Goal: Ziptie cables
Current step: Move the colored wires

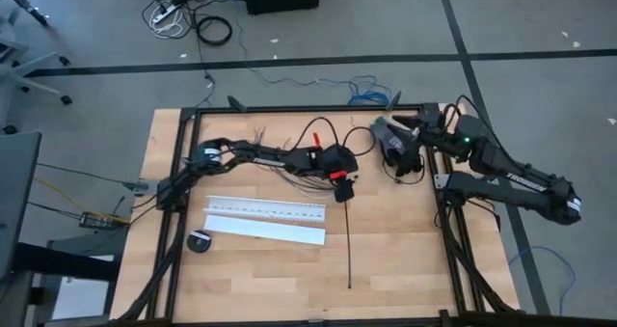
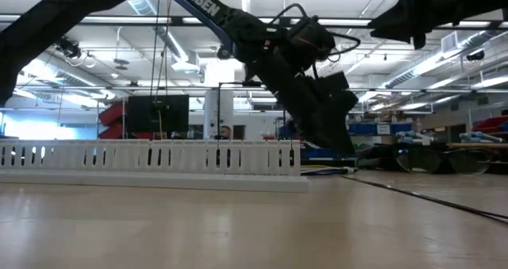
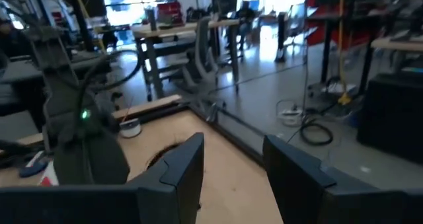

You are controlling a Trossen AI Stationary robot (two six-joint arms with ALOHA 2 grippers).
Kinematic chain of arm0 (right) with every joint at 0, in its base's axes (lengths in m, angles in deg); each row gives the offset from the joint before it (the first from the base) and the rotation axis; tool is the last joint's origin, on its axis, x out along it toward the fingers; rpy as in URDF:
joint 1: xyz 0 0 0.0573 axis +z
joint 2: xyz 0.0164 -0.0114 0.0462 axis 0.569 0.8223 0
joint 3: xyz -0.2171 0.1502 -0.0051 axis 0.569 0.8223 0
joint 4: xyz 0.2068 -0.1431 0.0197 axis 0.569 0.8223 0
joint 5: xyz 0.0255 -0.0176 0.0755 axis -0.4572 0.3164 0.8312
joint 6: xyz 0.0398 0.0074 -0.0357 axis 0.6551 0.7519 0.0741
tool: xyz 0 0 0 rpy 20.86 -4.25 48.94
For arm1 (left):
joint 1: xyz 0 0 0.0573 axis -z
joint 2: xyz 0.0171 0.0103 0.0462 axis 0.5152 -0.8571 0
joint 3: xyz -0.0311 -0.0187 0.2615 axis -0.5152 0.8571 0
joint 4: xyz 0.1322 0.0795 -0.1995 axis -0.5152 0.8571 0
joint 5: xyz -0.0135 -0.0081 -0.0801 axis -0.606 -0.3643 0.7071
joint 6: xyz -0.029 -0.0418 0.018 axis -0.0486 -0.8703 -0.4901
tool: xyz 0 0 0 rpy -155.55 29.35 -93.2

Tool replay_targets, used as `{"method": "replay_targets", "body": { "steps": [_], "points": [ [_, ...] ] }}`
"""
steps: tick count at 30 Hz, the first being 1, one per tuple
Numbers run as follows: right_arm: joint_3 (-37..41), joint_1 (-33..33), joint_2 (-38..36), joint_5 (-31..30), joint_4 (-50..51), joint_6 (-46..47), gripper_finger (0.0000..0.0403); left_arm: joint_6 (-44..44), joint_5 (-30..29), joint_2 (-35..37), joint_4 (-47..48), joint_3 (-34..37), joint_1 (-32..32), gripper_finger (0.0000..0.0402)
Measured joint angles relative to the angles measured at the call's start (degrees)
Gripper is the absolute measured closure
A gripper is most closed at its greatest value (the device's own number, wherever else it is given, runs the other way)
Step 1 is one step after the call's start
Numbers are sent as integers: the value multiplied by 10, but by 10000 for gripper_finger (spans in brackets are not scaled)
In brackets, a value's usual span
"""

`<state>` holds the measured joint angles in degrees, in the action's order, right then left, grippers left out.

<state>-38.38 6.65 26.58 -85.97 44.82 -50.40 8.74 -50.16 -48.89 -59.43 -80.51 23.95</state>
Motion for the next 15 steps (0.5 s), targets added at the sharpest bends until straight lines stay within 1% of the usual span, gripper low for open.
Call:
{"method": "replay_targets", "body": {
  "steps": [6,11,15],
  "points": [
    [-2,0,-21,-2,-8,-12,248,-7,-15,-7,-8,1,1,188],
    [-25,0,-23,4,13,-16,248,-11,-23,-7,-6,1,2,188],
    [-48,0,-23,8,32,-21,248,-14,-28,-7,15,2,5,188]
  ]
}}
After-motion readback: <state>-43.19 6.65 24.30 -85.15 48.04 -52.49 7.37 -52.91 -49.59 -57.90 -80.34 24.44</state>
